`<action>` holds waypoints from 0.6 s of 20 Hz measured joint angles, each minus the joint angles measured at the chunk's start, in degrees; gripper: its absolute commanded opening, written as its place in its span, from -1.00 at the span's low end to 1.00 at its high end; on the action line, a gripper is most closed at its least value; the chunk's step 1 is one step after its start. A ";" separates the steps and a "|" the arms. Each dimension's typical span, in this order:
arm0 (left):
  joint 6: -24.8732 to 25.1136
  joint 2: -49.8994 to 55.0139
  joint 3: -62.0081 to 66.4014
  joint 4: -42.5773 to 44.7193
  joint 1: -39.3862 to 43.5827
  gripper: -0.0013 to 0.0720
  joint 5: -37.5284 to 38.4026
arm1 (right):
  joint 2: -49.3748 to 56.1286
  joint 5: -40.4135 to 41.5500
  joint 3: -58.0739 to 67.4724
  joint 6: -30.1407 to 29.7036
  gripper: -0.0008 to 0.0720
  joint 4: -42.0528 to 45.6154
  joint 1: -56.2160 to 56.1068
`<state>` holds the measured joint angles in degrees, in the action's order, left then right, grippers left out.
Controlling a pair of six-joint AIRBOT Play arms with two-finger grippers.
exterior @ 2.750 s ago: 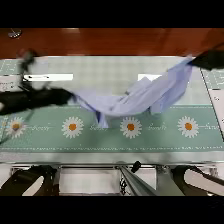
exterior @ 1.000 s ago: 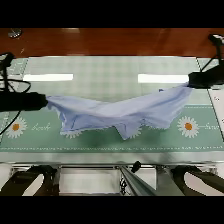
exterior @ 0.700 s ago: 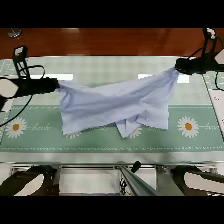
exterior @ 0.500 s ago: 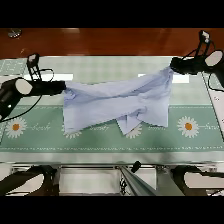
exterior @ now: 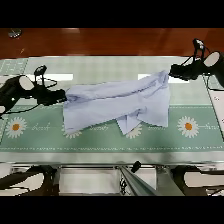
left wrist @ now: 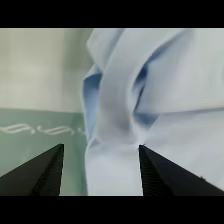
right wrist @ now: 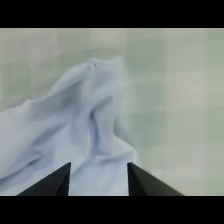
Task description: Fold the shirts.
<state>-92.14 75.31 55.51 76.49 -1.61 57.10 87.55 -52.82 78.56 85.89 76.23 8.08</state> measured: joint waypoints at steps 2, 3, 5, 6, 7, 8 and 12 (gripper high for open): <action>0.72 -2.54 -1.09 0.94 -2.75 0.52 6.34 | -1.73 -4.90 0.37 -1.40 0.73 4.90 2.01; 1.31 -4.35 -2.64 1.40 -4.07 0.52 8.90 | -2.23 -7.91 0.44 -2.56 0.73 6.45 3.23; 2.23 -9.16 -7.52 1.16 -6.84 0.63 11.96 | -2.86 -12.59 -0.07 -4.39 0.72 8.15 5.60; 2.89 -11.47 -10.16 -0.13 -8.04 0.65 13.11 | -3.04 -14.53 -0.66 -5.14 0.72 8.35 6.82; 3.72 -13.42 -12.85 -1.64 -9.07 0.65 14.08 | -3.19 -15.96 -1.36 -5.70 0.72 7.93 7.96; 4.74 -15.23 -15.50 -3.89 -9.92 0.66 14.40 | -3.26 -16.85 -2.08 -6.32 0.72 7.26 8.81; 8.15 -17.99 -23.47 -11.82 -11.45 0.66 14.86 | -3.50 -19.17 -4.28 -9.01 0.72 3.50 10.49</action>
<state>-83.99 57.32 32.03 64.66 -13.06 71.96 84.05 -71.99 74.28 76.88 79.72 18.57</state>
